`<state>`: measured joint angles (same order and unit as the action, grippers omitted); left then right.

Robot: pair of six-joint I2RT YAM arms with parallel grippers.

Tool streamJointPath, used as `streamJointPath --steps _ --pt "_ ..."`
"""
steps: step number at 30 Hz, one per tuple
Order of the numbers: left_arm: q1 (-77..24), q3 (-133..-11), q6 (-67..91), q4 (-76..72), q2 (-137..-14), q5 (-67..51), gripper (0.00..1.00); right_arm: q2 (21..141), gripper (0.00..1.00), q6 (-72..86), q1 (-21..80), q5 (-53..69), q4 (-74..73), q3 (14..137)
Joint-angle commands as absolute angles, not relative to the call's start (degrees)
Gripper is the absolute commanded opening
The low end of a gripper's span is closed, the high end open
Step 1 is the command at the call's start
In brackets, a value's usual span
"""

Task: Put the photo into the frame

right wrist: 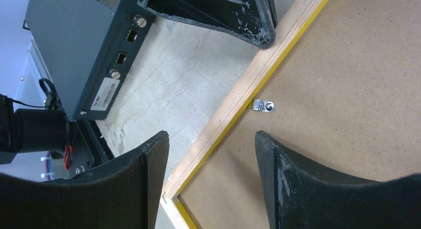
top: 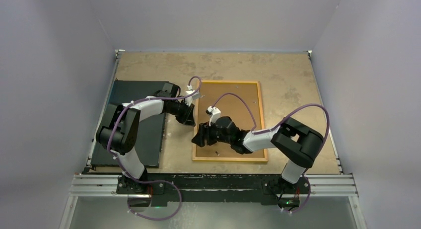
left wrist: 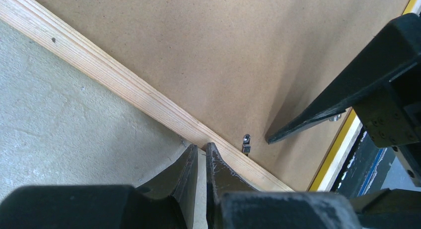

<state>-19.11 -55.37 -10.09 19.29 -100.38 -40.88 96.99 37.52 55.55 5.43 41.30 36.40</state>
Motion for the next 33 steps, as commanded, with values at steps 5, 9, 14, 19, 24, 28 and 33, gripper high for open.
streamJointPath --steps 5,9,14,19,24,28,33 --pt "-19.4 -54.6 -12.3 19.6 -99.9 -40.3 0.07 101.3 0.67 37.3 55.5 4.6 42.2 38.9" --pt "-19.4 -54.6 -12.4 19.8 -100.0 -40.8 0.07 102.2 0.66 36.5 55.5 2.1 41.5 40.6" --pt "-19.5 -54.8 -13.2 20.4 -99.9 -41.0 0.07 101.9 0.66 36.9 55.5 0.9 41.1 40.3" --pt "-19.5 -54.9 -13.4 20.6 -100.1 -41.0 0.07 102.5 0.65 36.3 55.5 0.1 41.1 40.7" --pt "-19.5 -55.1 -13.6 21.0 -99.9 -41.2 0.07 103.8 0.64 36.5 55.5 0.1 43.0 40.6" --pt "-19.5 -54.9 -14.0 21.3 -99.7 -41.0 0.07 104.0 0.64 36.6 55.5 0.0 44.2 40.4" --pt "-19.5 -55.0 -14.0 21.4 -99.5 -41.0 0.07 102.8 0.64 36.8 55.5 0.3 44.6 39.9"
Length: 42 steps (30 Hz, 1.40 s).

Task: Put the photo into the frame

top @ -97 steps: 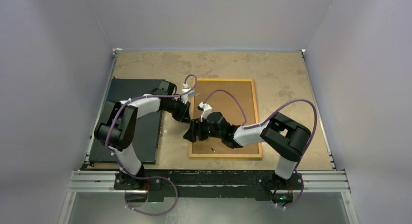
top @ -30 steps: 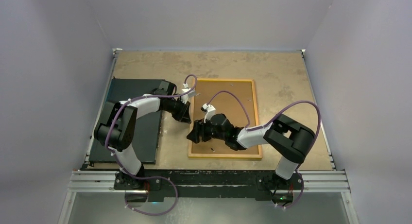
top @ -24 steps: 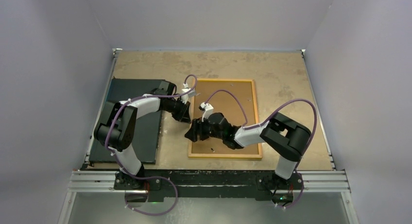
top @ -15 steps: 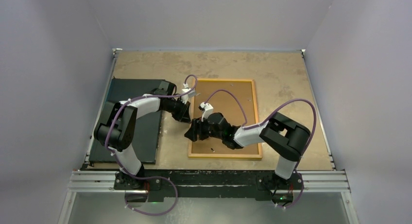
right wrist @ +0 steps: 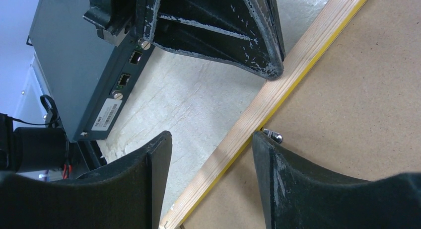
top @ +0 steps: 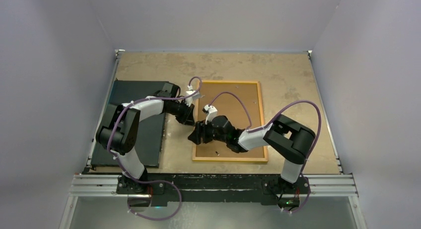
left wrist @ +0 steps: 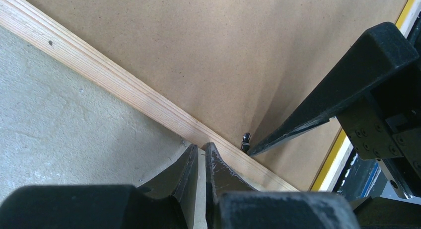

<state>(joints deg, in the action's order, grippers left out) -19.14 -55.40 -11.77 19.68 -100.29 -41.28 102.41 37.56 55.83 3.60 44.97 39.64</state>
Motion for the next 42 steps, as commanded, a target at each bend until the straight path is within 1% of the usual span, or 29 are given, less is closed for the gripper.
streamJointPath --steps 1,3,5,9,12,17,20,22,26,29,32,36,42 --pt "-19.5 -55.1 -13.9 21.5 -99.5 -41.0 0.07 102.1 0.64 37.0 55.5 0.4 44.6 39.7" --pt "-19.4 -55.9 -13.7 22.2 -99.2 -40.9 0.07 99.6 0.65 37.2 55.2 1.6 44.3 39.4" --pt "-19.1 -57.7 -13.5 23.8 -98.8 -40.8 0.08 95.2 0.68 37.3 54.0 3.5 44.5 38.6" --pt "-18.0 -62.1 -11.5 26.3 -98.2 -40.3 0.14 87.4 0.74 38.0 47.4 6.9 41.6 37.2" --pt "-17.5 -65.5 -9.7 26.1 -98.2 -39.4 0.18 84.7 0.79 37.5 42.3 8.7 40.6 37.0" --pt "-16.8 -72.0 -6.1 24.6 -102.2 -36.4 0.29 86.5 0.87 36.7 34.7 12.0 38.7 41.0" --pt "-15.6 -75.6 -2.0 21.8 -106.3 -35.6 0.34 90.2 0.89 36.0 31.8 12.8 37.5 46.0" --pt "-14.7 -77.4 0.5 19.6 -109.1 -36.9 0.35 93.7 0.89 35.9 30.4 13.9 36.8 49.8" --pt "-14.6 -79.3 3.8 17.1 -113.6 -38.7 0.3 101.1 0.88 35.4 29.3 15.7 36.0 56.9" --pt "-14.6 -78.8 4.3 15.7 -115.1 -38.8 0.22 105.7 0.87 35.3 29.2 17.2 35.8 61.0" --pt "-14.6 -77.1 4.8 14.0 -115.7 -40.0 0.16 109.6 0.86 36.2 29.2 17.8 36.2 63.9" --pt "-14.6 -75.7 5.0 13.1 -116.3 -41.0 0.12 114.0 0.84 37.4 29.2 18.4 36.5 67.1" --pt "-14.6 -73.5 5.1 11.7 -116.0 -40.1 0.09 116.5 0.83 39.9 30.6 18.6 37.4 67.8"
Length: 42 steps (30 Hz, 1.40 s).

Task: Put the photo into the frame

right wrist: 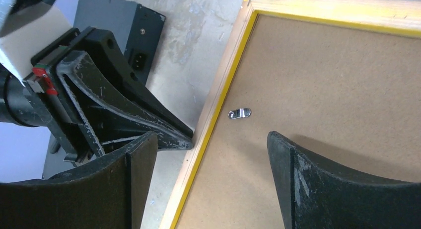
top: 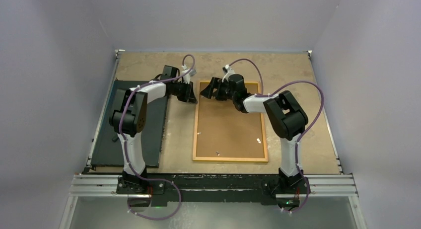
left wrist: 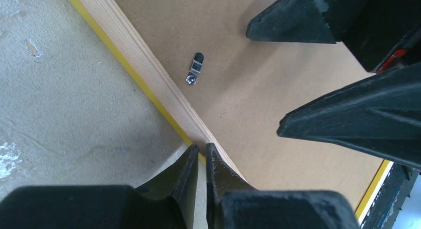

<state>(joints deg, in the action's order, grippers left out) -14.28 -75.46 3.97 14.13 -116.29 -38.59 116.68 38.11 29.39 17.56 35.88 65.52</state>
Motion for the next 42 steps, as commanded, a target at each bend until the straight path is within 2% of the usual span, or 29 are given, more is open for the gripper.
streamJointPath --steps 1,10,21,26,32,42 --pt "-14.6 -73.2 5.2 11.5 -116.0 -39.9 0.08 116.7 0.83 40.2 31.1 18.1 37.6 67.5" --pt "-14.6 -71.4 5.1 11.0 -115.0 -37.1 0.09 119.8 0.83 43.1 32.4 16.6 39.5 68.4" --pt "-14.6 -71.3 4.4 11.7 -115.1 -37.1 0.08 122.3 0.83 43.9 32.5 13.4 33.4 73.1" --pt "-14.6 -70.9 4.1 11.4 -114.1 -36.5 0.08 120.5 0.82 44.7 32.5 11.7 32.3 71.0" --pt "-14.7 -70.4 4.4 10.7 -114.0 -36.2 0.08 118.4 0.76 46.3 32.5 9.7 30.5 69.3" --pt "-14.8 -68.6 4.5 8.6 -113.7 -37.5 0.08 121.8 0.74 48.0 33.4 7.0 24.1 75.3"
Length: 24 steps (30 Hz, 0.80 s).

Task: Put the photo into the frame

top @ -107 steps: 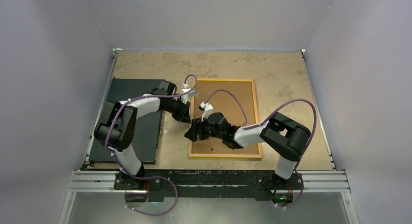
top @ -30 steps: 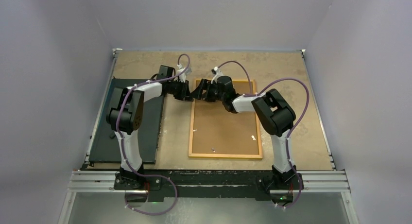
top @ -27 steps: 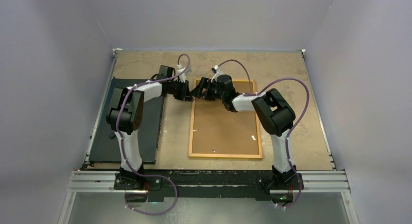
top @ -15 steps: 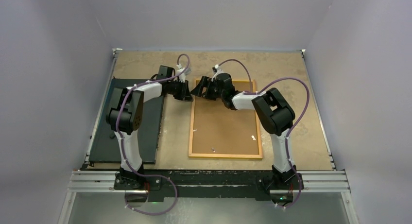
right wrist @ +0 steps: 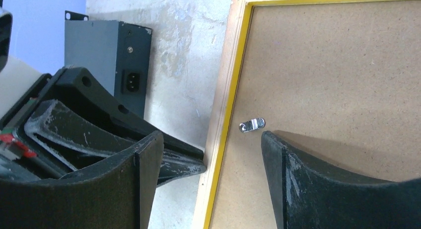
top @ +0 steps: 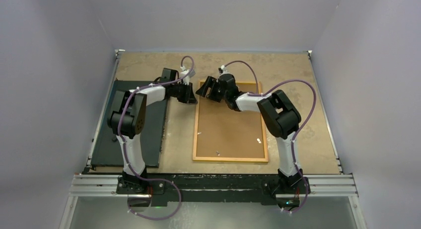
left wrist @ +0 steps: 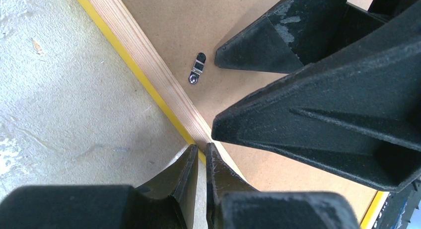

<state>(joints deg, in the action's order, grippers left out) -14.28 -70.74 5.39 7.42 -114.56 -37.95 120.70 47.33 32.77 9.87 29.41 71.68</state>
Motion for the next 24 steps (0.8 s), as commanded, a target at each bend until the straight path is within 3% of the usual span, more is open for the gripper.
streamJointPath --steps 1,24 --pt "-14.8 -68.7 4.3 8.7 -113.7 -37.5 0.08 122.0 0.74 48.1 33.6 6.8 23.7 75.7" --pt "-15.6 -68.6 4.1 8.2 -113.6 -37.9 0.08 126.4 0.71 50.3 34.0 11.1 23.7 80.7"
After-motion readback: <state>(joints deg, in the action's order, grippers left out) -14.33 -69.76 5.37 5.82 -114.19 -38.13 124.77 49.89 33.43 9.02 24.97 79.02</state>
